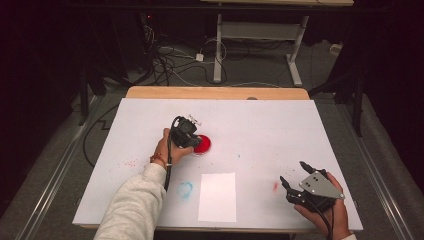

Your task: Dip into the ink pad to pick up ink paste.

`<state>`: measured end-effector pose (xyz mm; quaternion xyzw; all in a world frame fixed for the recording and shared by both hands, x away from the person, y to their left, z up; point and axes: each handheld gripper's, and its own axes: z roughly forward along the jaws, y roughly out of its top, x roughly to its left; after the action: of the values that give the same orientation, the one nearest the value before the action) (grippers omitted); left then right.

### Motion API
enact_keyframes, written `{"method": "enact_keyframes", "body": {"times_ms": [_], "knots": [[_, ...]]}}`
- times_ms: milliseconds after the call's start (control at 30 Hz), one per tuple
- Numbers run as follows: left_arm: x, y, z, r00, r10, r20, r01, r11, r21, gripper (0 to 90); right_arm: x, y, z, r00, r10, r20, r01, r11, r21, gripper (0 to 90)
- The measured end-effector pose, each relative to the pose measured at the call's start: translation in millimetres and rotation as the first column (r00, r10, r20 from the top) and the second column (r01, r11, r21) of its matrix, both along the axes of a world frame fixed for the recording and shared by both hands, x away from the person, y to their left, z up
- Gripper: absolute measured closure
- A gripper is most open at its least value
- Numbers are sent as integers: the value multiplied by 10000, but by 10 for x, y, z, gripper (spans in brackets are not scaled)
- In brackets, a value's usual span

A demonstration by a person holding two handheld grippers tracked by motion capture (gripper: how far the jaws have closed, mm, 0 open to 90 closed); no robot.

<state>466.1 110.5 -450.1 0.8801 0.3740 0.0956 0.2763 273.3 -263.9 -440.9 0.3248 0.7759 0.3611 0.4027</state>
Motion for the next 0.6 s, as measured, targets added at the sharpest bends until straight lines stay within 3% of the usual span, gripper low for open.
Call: {"method": "enact_keyframes", "body": {"times_ms": [133, 367, 600], "knots": [[-38, 59, -3, 9997, 79, 211, -69, 9989, -472, 737, -1, -14, 3, 10000, -7, 19, 7, 10000, 40, 272], [-205, 154, 188, 9944, -182, 1040, 312, 9917, -1249, 737, 6, -3, -18, 10000, 9, -66, -9, 10000, 77, 274], [-412, 168, 371, 9834, -692, 1675, 901, 9887, -1200, 737, 4, 5, -20, 9999, 95, -121, -93, 9998, 174, 274]]}}
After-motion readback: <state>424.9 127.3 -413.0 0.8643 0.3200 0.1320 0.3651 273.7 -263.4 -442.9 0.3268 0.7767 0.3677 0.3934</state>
